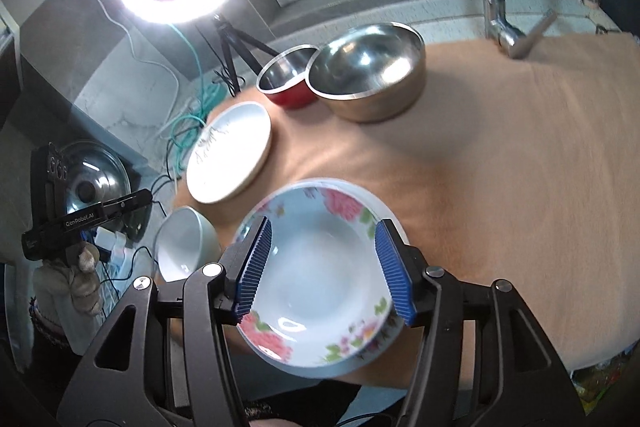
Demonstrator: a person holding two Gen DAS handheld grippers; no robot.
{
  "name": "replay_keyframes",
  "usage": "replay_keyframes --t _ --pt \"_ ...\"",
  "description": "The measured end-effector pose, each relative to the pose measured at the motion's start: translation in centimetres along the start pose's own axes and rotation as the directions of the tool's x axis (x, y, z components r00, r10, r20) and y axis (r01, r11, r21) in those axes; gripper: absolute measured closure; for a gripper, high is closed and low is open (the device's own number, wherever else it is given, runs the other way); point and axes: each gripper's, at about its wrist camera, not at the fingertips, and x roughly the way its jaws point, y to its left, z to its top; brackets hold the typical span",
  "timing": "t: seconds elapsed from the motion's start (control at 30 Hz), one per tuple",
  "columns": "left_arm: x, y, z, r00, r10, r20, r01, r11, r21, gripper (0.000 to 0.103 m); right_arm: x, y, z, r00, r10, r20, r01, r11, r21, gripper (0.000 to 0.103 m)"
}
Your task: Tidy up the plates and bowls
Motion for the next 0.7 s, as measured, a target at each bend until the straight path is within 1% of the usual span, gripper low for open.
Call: replay_keyframes --t 0.1,0.13,0.17,0.2,0.23,0.4,0.5,0.63,0.7 --pt "-0.4 1.2 0.6 1.0 0.008 0.014 -0.008 1.0 -0.016 0.09 0.1 1.1 0.7 1.0 0.011 0.025 -0.011 1.0 -0.02 0.046" --pt "-0.4 1.4 0.9 1.0 0.012 0.017 -0.012 1.0 -0.02 0.09 0.1 1.4 0.8 0.999 0.023 0.03 -0.022 0.999 -0.023 0.043" --pt "-0.3 1.9 1.2 1.0 0.016 0.019 -0.016 1.0 -0.022 0.09 0.2 1.9 1.2 0.998 0.049 0.032 -0.048 0.999 -0.024 0.036" --pt "-0.3 2.3 1.5 1.0 0.02 0.021 -0.02 0.999 -0.025 0.09 0.4 2.1 1.3 0.998 0.063 0.03 -0.063 0.998 -0.024 0.033" --pt "-0.3 2.8 1.7 1.0 0.022 0.022 -0.021 0.999 -0.028 0.09 0.6 2.5 1.5 0.997 0.076 0.029 -0.075 0.997 -0.022 0.031" --pt "0.7 4.8 3.4 0.999 0.036 0.019 -0.035 0.999 -0.036 0.09 2.5 4.9 2.9 0.996 0.085 -0.018 -0.086 0.995 -0.057 0.031" --pt "1.5 6.0 4.3 0.999 0.047 0.013 -0.046 0.998 -0.042 0.09 3.9 5.9 3.5 0.995 0.094 -0.047 -0.096 0.994 -0.052 0.031" --pt "3.1 7.6 5.7 0.999 0.042 -0.008 -0.042 0.998 -0.054 0.09 6.3 6.6 4.4 0.991 0.098 -0.089 -0.101 0.995 -0.022 0.032" --pt "3.9 8.2 6.2 0.999 0.044 -0.022 -0.045 0.998 -0.053 0.09 7.6 6.7 4.9 0.99 0.094 -0.103 -0.095 0.995 -0.009 0.035"
